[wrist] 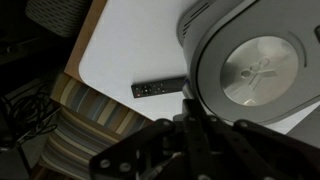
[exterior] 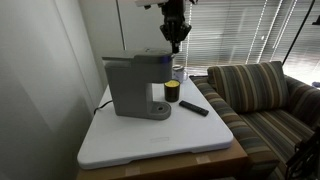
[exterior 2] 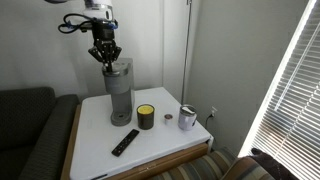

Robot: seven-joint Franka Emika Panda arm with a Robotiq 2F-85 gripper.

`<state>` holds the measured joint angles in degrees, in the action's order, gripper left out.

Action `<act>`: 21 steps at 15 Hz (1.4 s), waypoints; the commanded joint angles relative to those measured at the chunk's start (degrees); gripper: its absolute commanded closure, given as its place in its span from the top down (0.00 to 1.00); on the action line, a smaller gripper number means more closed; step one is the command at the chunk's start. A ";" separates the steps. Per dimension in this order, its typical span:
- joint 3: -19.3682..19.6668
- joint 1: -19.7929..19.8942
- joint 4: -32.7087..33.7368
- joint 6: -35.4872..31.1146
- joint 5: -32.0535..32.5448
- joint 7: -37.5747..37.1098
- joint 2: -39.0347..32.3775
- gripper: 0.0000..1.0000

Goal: Close the coffeemaker

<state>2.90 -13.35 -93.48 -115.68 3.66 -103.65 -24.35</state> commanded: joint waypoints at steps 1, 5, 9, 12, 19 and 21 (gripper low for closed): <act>-1.25 0.85 -5.35 -3.33 -0.52 -1.76 2.06 0.00; -2.11 1.08 -3.36 -0.62 0.65 2.28 3.99 0.00; -4.17 1.94 0.60 3.06 -0.29 14.03 5.39 0.00; -5.28 2.75 4.88 6.32 -2.25 24.17 5.50 0.00; -6.28 2.84 12.00 13.02 -1.79 46.36 5.00 0.00; -6.44 2.86 13.58 13.83 -1.83 52.79 4.63 0.00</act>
<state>-2.38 -11.79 -83.20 -104.57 2.67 -59.50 -18.53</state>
